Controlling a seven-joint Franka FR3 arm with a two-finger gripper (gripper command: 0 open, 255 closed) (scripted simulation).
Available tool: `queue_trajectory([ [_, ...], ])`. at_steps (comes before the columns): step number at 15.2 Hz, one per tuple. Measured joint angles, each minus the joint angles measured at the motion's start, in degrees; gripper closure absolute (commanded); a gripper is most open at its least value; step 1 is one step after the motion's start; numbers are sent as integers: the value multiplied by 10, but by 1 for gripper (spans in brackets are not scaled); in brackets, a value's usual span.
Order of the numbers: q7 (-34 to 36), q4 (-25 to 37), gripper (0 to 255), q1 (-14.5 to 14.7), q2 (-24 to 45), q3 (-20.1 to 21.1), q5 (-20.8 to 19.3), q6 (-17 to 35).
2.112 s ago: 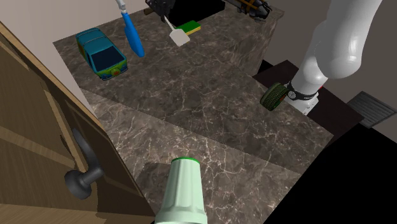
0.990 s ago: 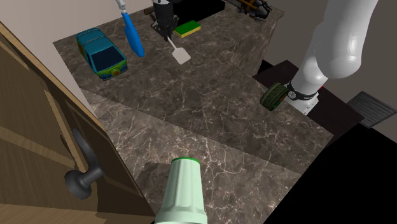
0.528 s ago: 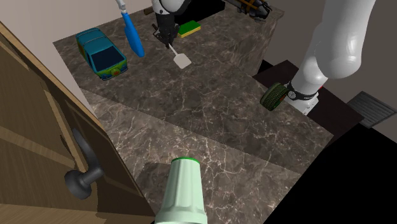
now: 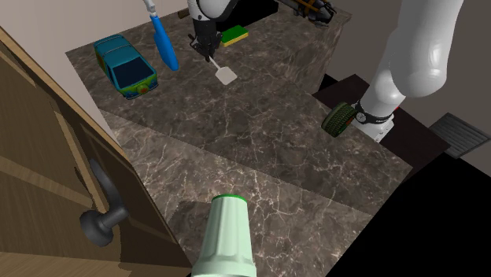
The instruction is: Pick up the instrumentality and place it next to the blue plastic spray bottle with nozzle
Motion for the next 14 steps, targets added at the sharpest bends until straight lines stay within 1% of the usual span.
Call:
queue_trajectory([
  [6,0,0,0,0,0,0,0,0],
  [7,0,1,0,0,-5,0,0,-6],
  [10,1,23,0,2,-26,-1,-3,-48],
  [14,2,26,0,3,-34,-1,-4,-60],
])
